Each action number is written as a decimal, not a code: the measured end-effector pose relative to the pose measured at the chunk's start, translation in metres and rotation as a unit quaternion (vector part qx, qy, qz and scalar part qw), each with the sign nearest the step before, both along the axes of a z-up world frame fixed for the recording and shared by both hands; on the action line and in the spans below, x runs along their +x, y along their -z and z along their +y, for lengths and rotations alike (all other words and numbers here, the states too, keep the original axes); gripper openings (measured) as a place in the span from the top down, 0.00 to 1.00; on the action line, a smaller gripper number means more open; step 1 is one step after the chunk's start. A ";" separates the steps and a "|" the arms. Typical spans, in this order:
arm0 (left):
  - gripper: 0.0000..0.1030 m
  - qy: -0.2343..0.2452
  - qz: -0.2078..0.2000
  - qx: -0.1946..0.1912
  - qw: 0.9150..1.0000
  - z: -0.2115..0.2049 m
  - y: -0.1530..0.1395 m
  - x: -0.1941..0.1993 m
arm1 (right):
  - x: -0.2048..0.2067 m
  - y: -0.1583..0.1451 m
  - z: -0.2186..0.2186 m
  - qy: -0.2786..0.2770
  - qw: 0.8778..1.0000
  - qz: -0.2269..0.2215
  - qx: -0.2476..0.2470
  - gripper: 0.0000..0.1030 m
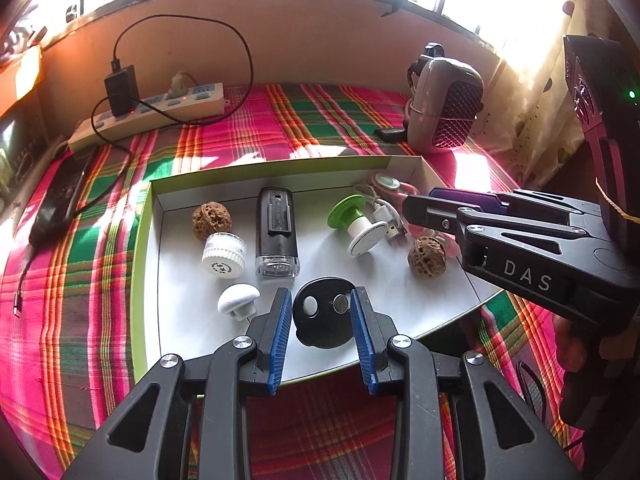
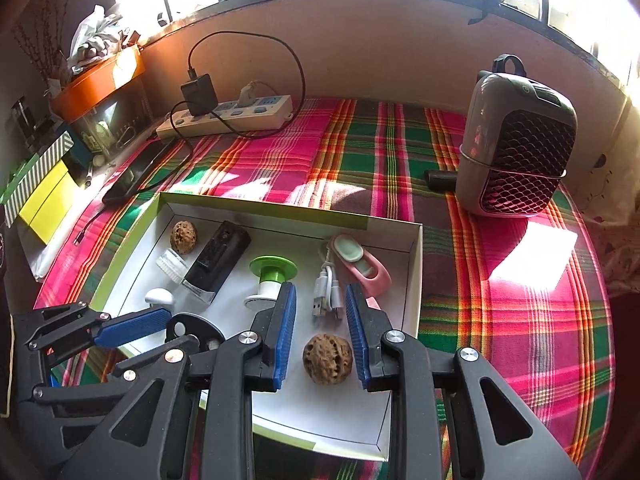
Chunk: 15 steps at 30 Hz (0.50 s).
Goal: Organize objects
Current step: 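Open both grippers to release the black disc and white cable in the tray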
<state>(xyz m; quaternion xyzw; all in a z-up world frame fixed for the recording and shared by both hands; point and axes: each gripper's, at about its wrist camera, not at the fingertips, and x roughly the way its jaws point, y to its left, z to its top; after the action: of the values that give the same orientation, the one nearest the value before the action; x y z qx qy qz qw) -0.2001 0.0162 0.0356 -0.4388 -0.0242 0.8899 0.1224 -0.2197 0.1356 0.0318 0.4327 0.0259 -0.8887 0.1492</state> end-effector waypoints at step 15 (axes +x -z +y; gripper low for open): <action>0.72 -0.035 0.042 -0.038 0.998 -0.002 -0.016 0.034 | 0.056 -0.012 0.006 0.040 0.998 0.047 -0.006 0.74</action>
<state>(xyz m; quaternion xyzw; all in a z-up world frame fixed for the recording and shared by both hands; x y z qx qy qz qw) -0.1661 0.0143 0.0514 -0.4040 -0.0002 0.9116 0.0754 -0.1637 0.1418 0.0439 0.3900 0.0101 -0.9136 0.1143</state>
